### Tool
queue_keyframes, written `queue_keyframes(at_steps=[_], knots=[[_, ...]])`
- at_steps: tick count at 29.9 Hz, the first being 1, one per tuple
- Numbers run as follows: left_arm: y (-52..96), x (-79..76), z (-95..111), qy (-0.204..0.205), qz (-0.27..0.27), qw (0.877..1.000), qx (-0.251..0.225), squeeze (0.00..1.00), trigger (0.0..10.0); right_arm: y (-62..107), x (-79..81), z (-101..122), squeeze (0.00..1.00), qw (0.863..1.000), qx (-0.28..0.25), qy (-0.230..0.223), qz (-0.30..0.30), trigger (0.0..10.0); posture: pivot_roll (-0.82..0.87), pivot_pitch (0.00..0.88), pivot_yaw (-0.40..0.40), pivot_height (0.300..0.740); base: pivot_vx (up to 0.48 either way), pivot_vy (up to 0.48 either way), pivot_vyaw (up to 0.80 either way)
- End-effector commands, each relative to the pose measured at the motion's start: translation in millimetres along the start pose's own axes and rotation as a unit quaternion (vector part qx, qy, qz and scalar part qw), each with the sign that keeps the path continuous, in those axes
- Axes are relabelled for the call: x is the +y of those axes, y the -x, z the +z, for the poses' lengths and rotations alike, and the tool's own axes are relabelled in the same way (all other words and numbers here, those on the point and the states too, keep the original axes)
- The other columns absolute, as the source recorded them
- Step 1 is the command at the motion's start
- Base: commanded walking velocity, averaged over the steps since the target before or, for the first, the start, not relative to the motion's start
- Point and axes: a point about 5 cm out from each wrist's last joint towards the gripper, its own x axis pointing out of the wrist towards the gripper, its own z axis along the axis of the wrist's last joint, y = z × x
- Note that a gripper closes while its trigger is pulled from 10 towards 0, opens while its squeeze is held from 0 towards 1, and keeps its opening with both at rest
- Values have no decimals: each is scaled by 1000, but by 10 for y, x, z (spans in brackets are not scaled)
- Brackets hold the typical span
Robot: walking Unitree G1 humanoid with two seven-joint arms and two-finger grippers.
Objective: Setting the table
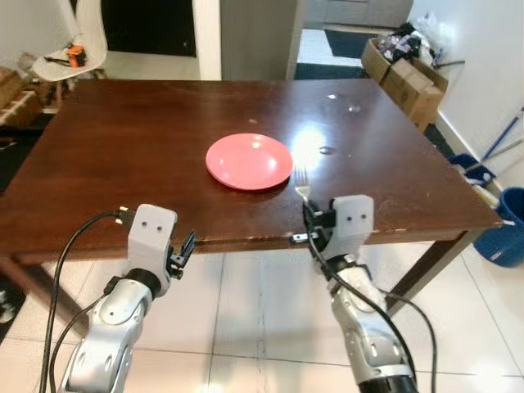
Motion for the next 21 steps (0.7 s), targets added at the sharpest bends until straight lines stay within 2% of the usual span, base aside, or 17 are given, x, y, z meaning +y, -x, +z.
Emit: queue_keyframes(at_steps=[1, 5, 21], knots=[[14, -16, -43, 2, -2, 1000, 6, 0, 10000, 8, -19, -13, 0, 1000, 2, -3, -5, 10000, 50, 35, 43, 740, 0, 0, 0], [8, -28, -38, 3, -6, 1000, 6, 0, 10000, 1, -27, -13, 0, 1000, 3, -6, -7, 10000, 52, 33, 43, 740, 0, 0, 0], [7, -52, -54, 6, -12, 1000, 8, 0, 10000, -13, -38, -26, 0, 1000, 8, -17, -9, 10000, 51, 24, 38, 740, 0, 0, -793]])
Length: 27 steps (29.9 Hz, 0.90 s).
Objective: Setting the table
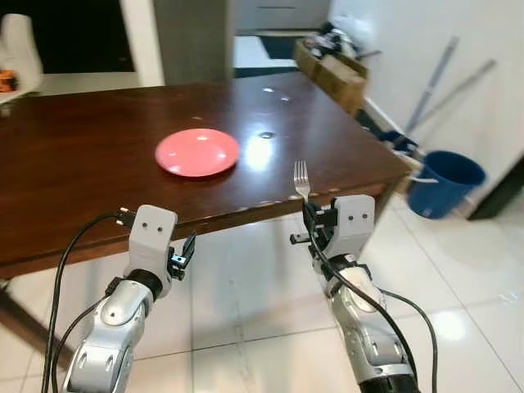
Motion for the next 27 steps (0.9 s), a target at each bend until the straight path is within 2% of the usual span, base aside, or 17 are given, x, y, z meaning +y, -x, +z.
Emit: queue_keyframes(at_steps=[1, 27], knots=[[12, -20, -54, -3, -3, 1000, 10, 0, 10000, -9, 5, -29, 0, 1000, 9, -4, 0, 10000, 50, 24, 38, 740, 0, 0, -788], [15, -39, -77, -4, -8, 1000, 13, 0, 10000, 12, 10, -36, 0, 1000, 12, -5, 4, 10000, 46, 27, 37, 740, 0, 0, -789]])
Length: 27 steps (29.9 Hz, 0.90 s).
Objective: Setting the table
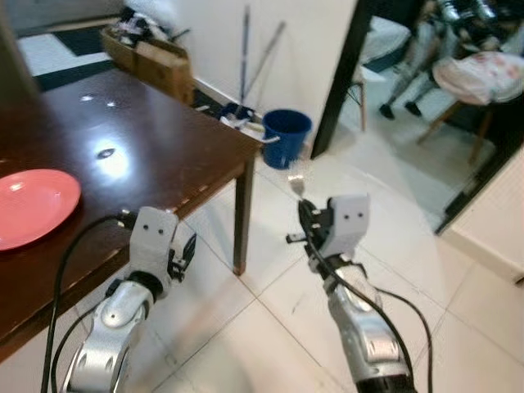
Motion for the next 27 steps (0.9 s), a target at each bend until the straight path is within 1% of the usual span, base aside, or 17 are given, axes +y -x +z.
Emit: queue_keyframes(at_steps=[1, 27], knots=[[8, -22, -49, -3, -3, 1000, 10, 0, 10000, 23, -29, -35, 0, 1000, 8, -4, -7, 10000, 46, 28, 38, 740, 0, 0, -800], [2, -21, -48, -3, -5, 1000, 10, 0, 10000, 25, -20, -42, 0, 1000, 11, -4, -7, 10000, 47, 32, 41, 740, 0, 0, -793]])
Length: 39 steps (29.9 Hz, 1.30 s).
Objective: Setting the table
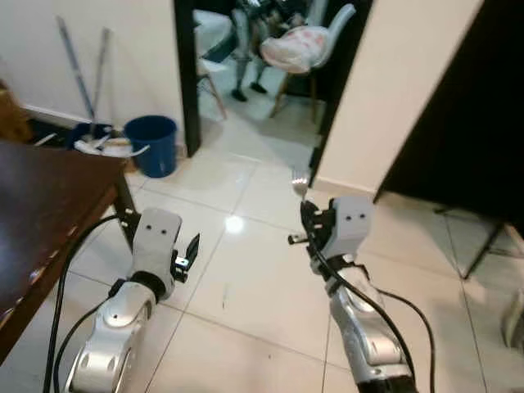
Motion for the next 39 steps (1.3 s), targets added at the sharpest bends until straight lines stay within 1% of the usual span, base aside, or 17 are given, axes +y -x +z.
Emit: queue_keyframes(at_steps=[1, 39], knots=[[1, -30, -51, 0, -5, 1000, 11, 0, 10000, 18, -51, -31, 0, 1000, 9, -2, -10, 10000, 47, 32, 41, 740, 0, 0, -800], [-3, -35, -47, 1, -6, 1000, 10, 0, 10000, 23, -58, -39, 0, 1000, 12, 1, -13, 10000, 45, 36, 41, 740, 0, 0, -791]])
